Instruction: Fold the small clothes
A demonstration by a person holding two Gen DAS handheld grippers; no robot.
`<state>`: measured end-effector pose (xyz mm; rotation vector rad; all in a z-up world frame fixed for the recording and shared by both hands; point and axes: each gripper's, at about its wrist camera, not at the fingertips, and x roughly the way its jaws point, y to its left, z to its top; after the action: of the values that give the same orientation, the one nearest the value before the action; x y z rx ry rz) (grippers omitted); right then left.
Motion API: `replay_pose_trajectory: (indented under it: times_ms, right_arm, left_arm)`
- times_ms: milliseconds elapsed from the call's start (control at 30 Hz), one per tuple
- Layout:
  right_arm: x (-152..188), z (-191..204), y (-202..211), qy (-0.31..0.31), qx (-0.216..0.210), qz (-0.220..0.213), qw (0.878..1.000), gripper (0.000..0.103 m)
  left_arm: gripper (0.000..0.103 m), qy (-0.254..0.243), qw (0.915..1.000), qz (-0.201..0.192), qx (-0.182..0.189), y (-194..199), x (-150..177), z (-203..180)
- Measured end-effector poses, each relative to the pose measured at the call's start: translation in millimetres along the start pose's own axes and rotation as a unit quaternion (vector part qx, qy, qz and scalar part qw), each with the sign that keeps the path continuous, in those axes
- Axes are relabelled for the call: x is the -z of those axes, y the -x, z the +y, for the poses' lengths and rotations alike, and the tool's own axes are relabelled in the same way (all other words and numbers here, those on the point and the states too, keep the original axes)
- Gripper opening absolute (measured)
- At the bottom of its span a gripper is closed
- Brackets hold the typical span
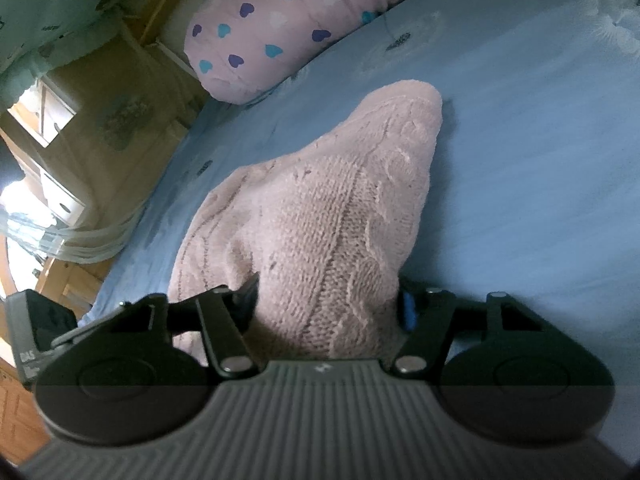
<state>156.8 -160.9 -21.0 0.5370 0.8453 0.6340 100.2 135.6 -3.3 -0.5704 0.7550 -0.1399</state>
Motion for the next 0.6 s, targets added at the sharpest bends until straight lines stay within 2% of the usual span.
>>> replay_pose_trajectory:
  times_ms: [200,433,600]
  right_arm:
    - [0.6,4.3,5.1,-0.011,0.001,-0.006,1.0,0.051]
    - [-4.6,9.1,22.2,-0.047,-0.032,-0.016,0.998,0.047]
    - [-7.4,14.8,46.8,-0.053,-0.053,-0.016,0.997,0.047]
  left_arm:
    - [0.056,0.009,0.9999,-0.003,0.012,5.5,-1.0,-1.8]
    - [0.051,0.004,0.9997,0.003,0.025,20.6,-0.7,-16.8]
    - [0.05,-0.018,0.9993,0.012,0.031,39.2,18.8,-43.7]
